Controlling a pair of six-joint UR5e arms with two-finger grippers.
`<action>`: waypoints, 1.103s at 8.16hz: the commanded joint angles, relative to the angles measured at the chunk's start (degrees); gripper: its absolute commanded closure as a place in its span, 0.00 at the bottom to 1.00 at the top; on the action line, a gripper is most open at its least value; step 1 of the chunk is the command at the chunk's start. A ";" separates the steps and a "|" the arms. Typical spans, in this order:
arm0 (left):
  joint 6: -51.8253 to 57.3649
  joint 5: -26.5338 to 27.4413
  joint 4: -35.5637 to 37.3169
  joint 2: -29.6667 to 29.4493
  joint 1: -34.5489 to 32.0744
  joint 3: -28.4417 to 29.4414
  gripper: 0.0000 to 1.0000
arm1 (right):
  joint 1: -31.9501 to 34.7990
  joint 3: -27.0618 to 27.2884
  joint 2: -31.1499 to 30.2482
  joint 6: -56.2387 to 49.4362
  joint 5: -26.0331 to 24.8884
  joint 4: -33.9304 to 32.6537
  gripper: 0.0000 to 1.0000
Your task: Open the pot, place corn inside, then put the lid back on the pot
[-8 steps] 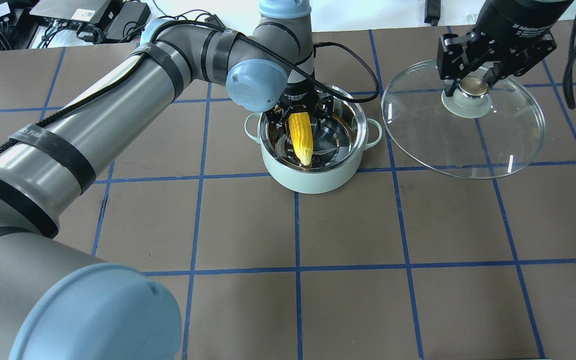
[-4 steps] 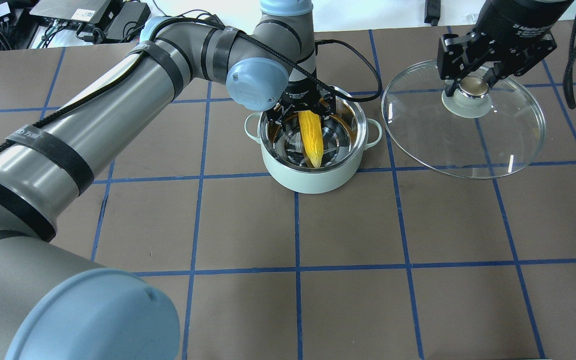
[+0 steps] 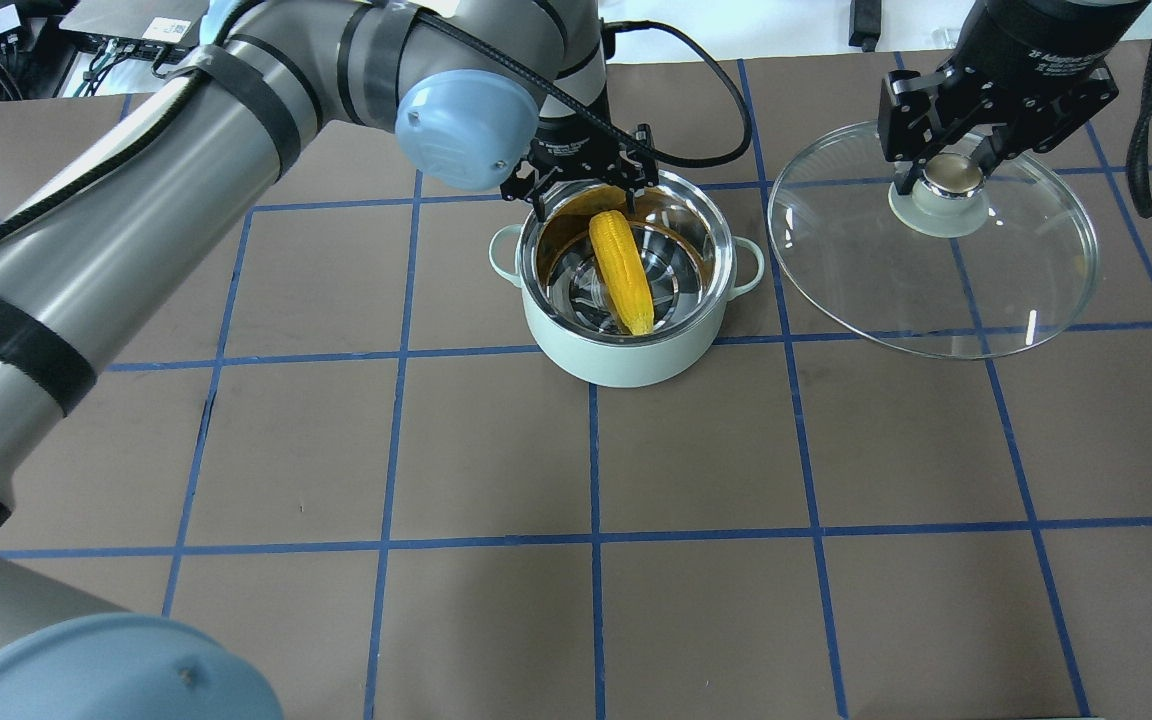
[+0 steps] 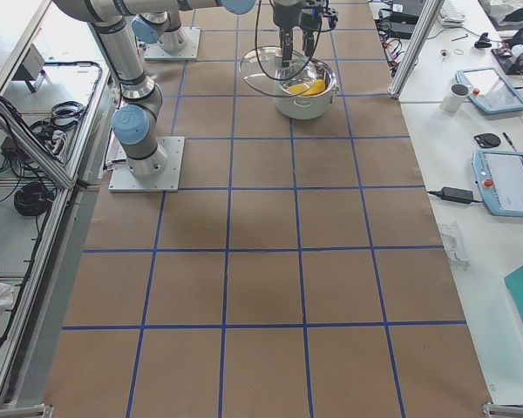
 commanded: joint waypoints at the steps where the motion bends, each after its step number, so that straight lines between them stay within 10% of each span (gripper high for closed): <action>1: 5.21 0.19 -0.15 6.18 6.52 -0.61 0.00 | 0.09 -0.09 0.50 0.07 0.08 -0.25 0.68; 4: 13.37 0.71 -3.64 12.24 17.41 -2.80 0.00 | 2.79 -3.58 6.37 5.65 0.25 -0.86 0.70; 9: 22.36 3.09 -6.21 28.52 20.17 -14.67 0.00 | 21.09 -4.13 20.97 26.69 -1.59 -22.20 0.69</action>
